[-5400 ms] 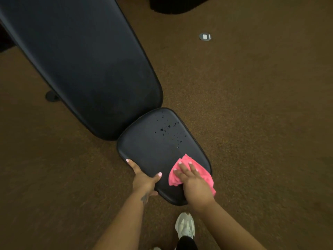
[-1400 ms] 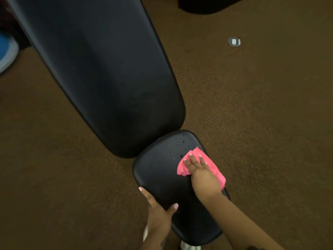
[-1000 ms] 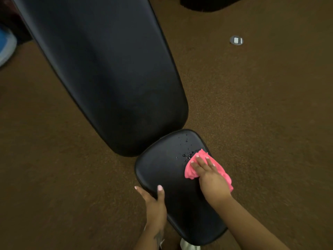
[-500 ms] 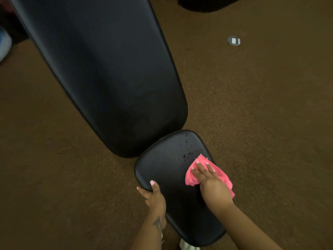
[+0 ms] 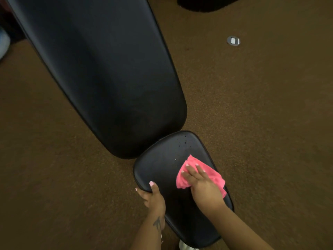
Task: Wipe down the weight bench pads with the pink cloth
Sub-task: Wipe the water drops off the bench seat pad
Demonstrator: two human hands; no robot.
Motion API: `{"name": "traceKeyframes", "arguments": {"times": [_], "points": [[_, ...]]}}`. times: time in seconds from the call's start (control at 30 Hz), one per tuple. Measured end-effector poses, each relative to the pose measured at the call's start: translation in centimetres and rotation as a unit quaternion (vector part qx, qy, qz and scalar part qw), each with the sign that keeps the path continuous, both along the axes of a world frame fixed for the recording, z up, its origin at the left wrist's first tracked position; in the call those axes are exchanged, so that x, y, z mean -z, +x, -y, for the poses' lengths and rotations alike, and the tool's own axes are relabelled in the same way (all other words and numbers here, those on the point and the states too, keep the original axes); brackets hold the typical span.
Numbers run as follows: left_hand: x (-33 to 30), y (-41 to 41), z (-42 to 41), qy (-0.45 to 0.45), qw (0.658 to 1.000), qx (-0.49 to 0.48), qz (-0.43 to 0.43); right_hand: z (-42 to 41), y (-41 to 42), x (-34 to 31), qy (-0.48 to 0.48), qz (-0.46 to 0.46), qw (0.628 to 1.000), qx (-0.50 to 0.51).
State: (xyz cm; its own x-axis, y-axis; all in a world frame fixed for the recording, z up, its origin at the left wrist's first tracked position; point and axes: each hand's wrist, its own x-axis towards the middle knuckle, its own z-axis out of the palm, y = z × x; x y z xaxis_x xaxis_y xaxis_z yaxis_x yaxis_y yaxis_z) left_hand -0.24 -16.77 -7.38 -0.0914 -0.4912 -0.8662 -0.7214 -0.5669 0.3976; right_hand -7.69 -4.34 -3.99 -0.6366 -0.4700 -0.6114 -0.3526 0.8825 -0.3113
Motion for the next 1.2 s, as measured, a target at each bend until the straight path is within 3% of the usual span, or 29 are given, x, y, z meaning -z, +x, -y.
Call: {"name": "traceKeyframes", "arguments": {"times": [0.3,0.5,0.6,0.87,1.1,1.2], "points": [[-0.3,-0.2,0.0,0.000,1.000,0.001,0.007,2.0,-3.8,0.8,0.006,-0.023,0.999,0.039],[-0.6,-0.3,-0.2,-0.022,1.000,0.003,0.012,2.8,-0.5,0.8,0.008,0.018,0.999,-0.044],[-0.8,-0.5,-0.3,-0.022,1.000,-0.001,0.015,0.2,0.6,1.0,0.000,0.025,1.000,-0.016],[-1.0,-1.1,-0.3,-0.036,0.999,-0.017,0.022,0.7,-4.2,0.9,0.066,0.004,0.998,-0.015],[-1.1,-1.0,-0.4,-0.048,0.998,-0.024,0.020,2.4,-0.7,-0.1,0.009,0.003,0.998,-0.058],[-1.0,-0.8,-0.5,-0.045,0.999,-0.020,0.017,0.1,0.1,0.2,-0.009,0.010,1.000,-0.024]]}}
